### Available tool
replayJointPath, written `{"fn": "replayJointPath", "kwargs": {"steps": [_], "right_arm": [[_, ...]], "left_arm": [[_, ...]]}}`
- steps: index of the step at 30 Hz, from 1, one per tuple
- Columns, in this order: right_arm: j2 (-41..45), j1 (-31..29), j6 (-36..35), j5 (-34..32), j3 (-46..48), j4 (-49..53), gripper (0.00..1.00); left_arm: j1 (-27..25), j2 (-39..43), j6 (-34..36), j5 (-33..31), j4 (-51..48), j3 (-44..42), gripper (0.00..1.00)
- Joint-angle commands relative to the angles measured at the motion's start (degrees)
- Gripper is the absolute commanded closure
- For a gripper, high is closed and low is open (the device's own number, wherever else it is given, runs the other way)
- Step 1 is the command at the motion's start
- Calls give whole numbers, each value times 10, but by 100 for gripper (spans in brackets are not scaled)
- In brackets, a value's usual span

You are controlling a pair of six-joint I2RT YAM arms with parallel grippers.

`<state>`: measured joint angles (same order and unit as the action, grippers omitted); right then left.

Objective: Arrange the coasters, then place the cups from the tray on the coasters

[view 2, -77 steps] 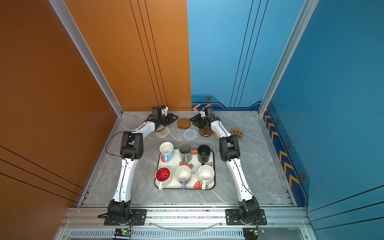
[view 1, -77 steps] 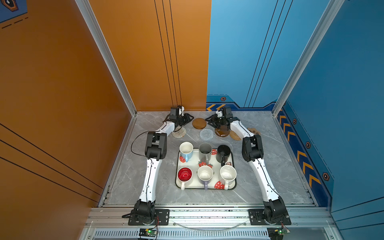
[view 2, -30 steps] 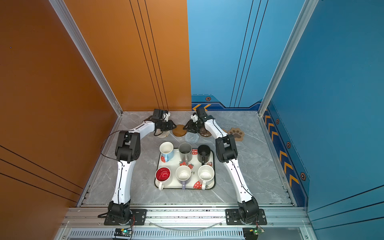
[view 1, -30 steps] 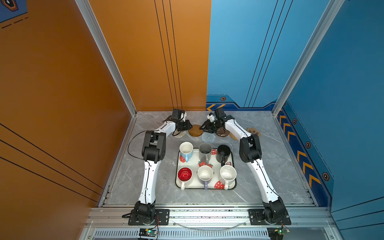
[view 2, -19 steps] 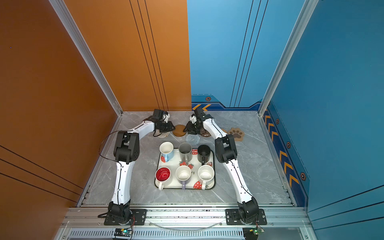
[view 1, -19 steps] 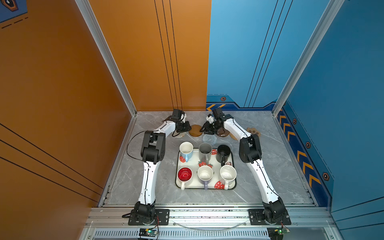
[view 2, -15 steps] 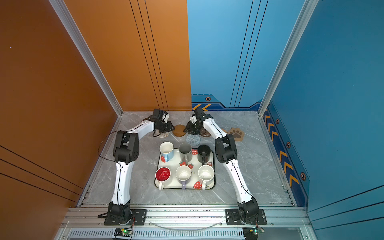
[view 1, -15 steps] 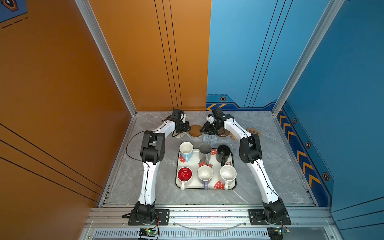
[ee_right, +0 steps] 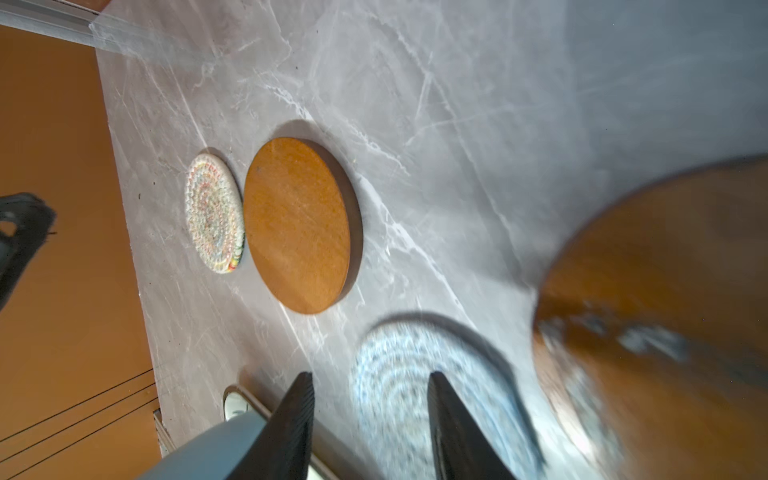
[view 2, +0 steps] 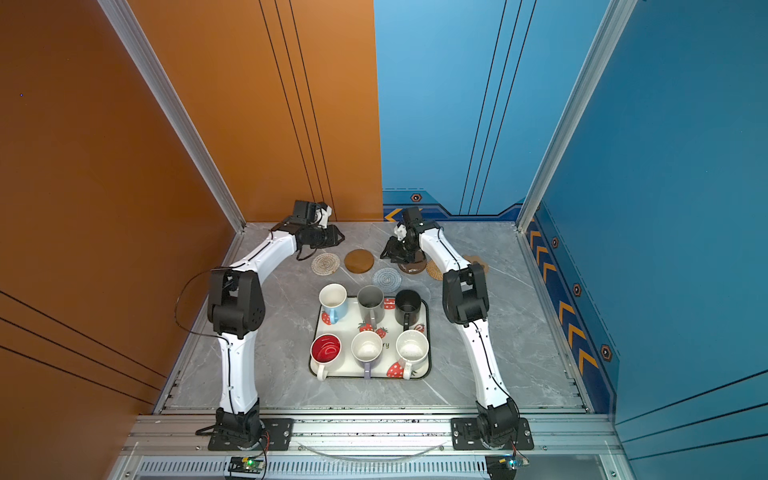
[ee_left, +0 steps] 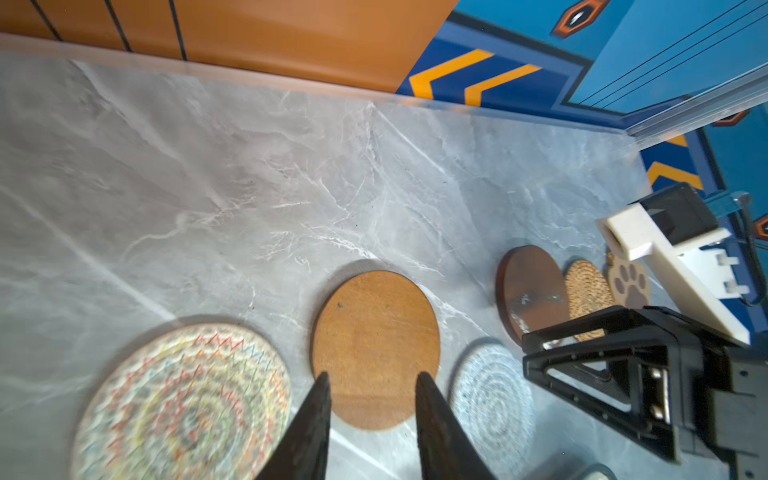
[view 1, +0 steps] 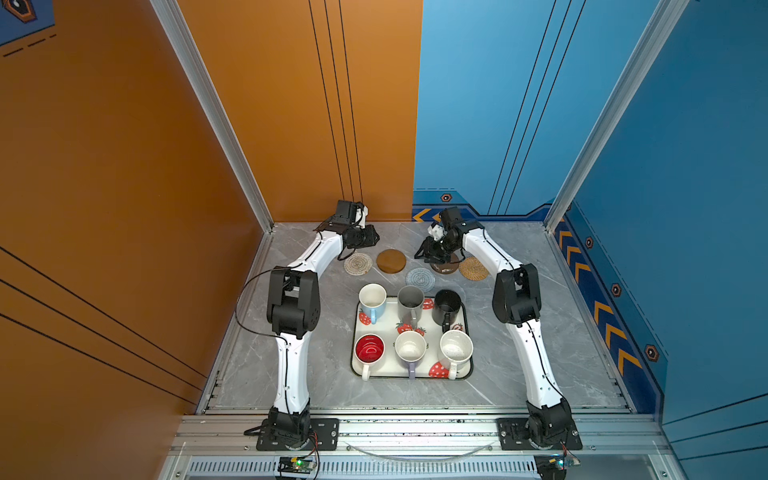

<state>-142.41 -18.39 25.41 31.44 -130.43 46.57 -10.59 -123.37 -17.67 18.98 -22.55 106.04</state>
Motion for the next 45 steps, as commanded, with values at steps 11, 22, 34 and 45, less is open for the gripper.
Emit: {"fn": "replayJointPath", "kwargs": {"steps": [11,22,34,45], "right_arm": [[19,-9,-59,-26,72,56,100],[-29,-15,-46,-23,52,56,100],[-83,-14,-9,-38,-19,55,100],[-120,-1,24,-49,-97,51,100]], "left_arm": [[26,97,26,-40,-22,-156,67],[29,98,17,-39,-23,-193,67],[44,82,6,-47,-22,-196,68],[52,61,4,-52,-22,-192,68]]}}
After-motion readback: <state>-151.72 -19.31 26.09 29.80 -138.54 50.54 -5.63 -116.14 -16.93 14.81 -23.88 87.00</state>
